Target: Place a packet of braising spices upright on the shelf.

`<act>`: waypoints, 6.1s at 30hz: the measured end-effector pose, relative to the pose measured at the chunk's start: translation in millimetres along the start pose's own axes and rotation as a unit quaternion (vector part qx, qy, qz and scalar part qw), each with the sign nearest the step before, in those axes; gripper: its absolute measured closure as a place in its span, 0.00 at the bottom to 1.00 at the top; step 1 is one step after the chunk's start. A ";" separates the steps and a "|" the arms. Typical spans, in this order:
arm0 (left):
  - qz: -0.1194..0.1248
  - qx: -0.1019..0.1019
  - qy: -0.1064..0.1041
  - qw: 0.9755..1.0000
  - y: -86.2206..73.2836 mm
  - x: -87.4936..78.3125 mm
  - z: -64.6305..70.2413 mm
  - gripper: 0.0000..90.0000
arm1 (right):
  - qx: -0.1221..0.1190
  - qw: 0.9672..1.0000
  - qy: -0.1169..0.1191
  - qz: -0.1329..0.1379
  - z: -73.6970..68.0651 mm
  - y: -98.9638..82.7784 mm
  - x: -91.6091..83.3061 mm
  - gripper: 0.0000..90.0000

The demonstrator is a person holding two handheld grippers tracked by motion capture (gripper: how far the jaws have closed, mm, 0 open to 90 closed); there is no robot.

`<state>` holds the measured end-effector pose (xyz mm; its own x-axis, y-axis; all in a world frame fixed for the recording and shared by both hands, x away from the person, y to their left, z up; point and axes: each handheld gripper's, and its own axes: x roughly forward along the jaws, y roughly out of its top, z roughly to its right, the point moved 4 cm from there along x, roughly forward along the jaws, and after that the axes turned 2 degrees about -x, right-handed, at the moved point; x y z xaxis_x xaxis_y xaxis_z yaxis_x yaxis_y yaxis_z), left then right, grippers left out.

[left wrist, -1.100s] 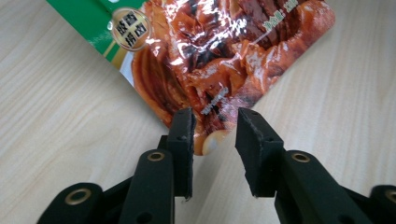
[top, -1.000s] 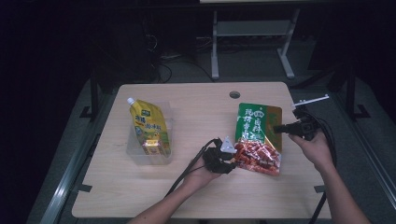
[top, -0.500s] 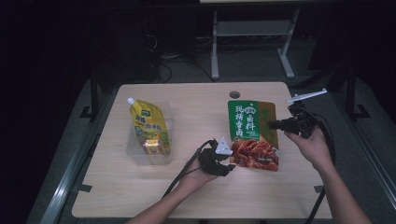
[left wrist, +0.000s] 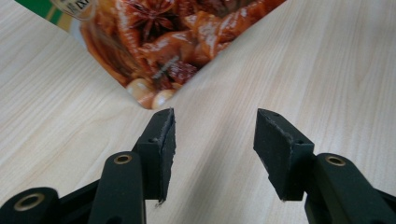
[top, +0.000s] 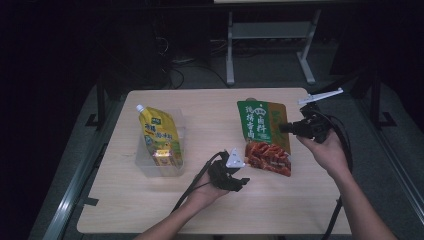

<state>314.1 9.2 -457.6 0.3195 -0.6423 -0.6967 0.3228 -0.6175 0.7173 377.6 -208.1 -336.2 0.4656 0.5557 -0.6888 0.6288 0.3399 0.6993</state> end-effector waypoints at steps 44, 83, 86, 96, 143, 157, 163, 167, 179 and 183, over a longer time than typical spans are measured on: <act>0.024 -0.014 0.000 1.000 -30.5 -36.9 6.4 0.39 | -0.066 0.997 0.002 0.027 -59.5 68.5 20.1 1.00; 0.036 -0.018 -0.001 0.999 -49.6 -61.0 6.3 0.32 | -0.123 0.990 0.040 0.054 -117.2 165.3 76.3 1.00; 0.039 -0.018 -0.004 0.999 -49.7 -58.9 8.0 0.32 | -0.126 0.990 0.044 0.055 -124.3 174.6 83.0 1.00; 0.040 -0.018 -0.006 0.999 -50.7 -57.8 7.5 0.31 | -0.134 0.988 0.057 0.055 -143.3 198.2 114.2 1.00; 0.038 -0.014 -0.004 0.999 -53.6 -61.2 7.5 0.31 | -0.105 0.987 0.104 0.059 -160.2 186.0 216.4 1.00; 0.041 -0.015 0.000 0.999 -53.7 -63.8 5.5 0.31 | -0.114 0.987 0.110 0.036 -163.3 188.8 226.7 0.87; 0.043 -0.016 -0.001 0.999 -53.6 -65.9 5.3 0.31 | -0.108 0.988 0.112 0.010 -164.3 190.2 240.9 0.82; 0.044 -0.016 -0.002 0.999 -53.5 -66.8 5.6 0.32 | -0.108 0.988 0.111 0.003 -165.9 190.4 246.4 0.96; 0.042 -0.012 -0.001 0.999 -53.1 -66.9 5.5 0.32 | -0.083 0.989 0.121 0.036 -165.1 190.1 242.2 1.00; 0.039 -0.010 -0.003 0.999 -53.7 -67.3 5.9 0.32 | -0.089 0.987 0.119 0.063 -169.0 192.0 239.4 1.00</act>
<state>270.1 82.9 -449.1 0.3395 -0.6903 -0.6390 0.3142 -0.5571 0.7687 504.6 118.4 -334.6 0.3611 0.7573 -0.5442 0.4465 0.3719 0.8138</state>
